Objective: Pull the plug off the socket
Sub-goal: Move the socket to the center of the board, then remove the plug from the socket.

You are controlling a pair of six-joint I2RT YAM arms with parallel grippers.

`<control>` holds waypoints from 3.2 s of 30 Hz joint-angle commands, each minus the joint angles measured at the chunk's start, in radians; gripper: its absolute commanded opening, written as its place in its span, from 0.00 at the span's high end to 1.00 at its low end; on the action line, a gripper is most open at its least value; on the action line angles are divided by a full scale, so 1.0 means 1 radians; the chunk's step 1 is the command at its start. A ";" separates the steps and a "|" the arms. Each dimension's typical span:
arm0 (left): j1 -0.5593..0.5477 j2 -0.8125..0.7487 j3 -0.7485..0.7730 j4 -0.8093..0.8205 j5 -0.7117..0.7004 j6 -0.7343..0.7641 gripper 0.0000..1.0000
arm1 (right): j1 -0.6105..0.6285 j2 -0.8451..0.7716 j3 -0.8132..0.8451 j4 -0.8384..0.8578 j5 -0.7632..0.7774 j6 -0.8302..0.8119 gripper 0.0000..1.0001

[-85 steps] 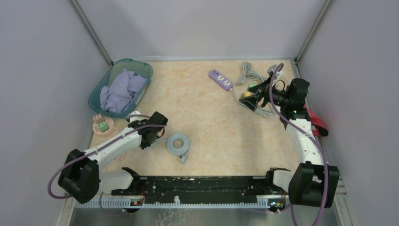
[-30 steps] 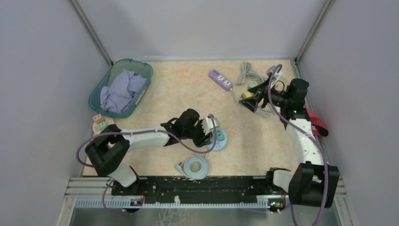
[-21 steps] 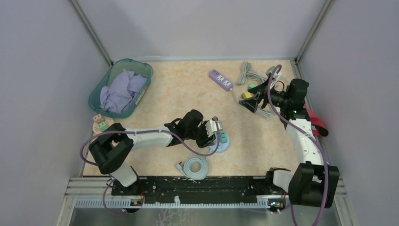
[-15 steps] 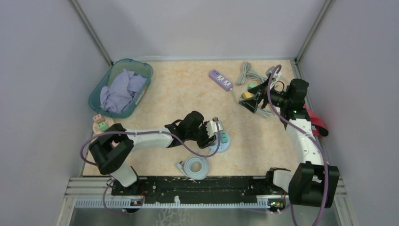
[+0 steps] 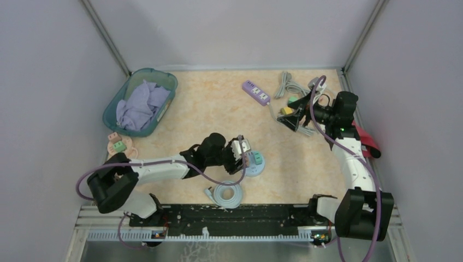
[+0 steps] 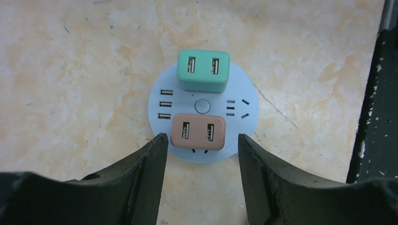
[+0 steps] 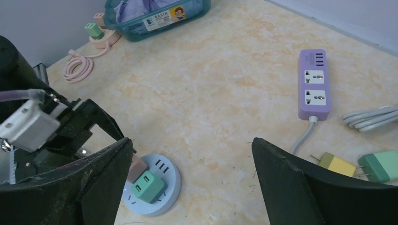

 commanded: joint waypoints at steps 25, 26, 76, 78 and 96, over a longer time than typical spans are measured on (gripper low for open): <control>-0.007 -0.480 -0.315 0.390 -0.089 -0.169 0.14 | 0.000 -0.004 -0.012 0.015 -0.055 -0.089 0.03; -0.007 -0.489 -0.329 0.402 -0.102 -0.180 0.11 | 0.001 -0.004 -0.013 0.013 -0.058 -0.094 0.03; -0.002 -0.380 -0.482 0.582 -0.086 -0.178 0.05 | 0.607 0.338 0.071 -0.660 0.396 -1.256 0.33; 0.000 -0.355 -0.472 0.601 -0.081 -0.168 0.05 | 0.609 0.337 0.067 -0.660 0.405 -1.258 0.37; 0.047 0.047 -0.328 0.829 0.031 -0.043 0.00 | 0.609 0.316 0.056 -0.669 0.384 -1.277 0.83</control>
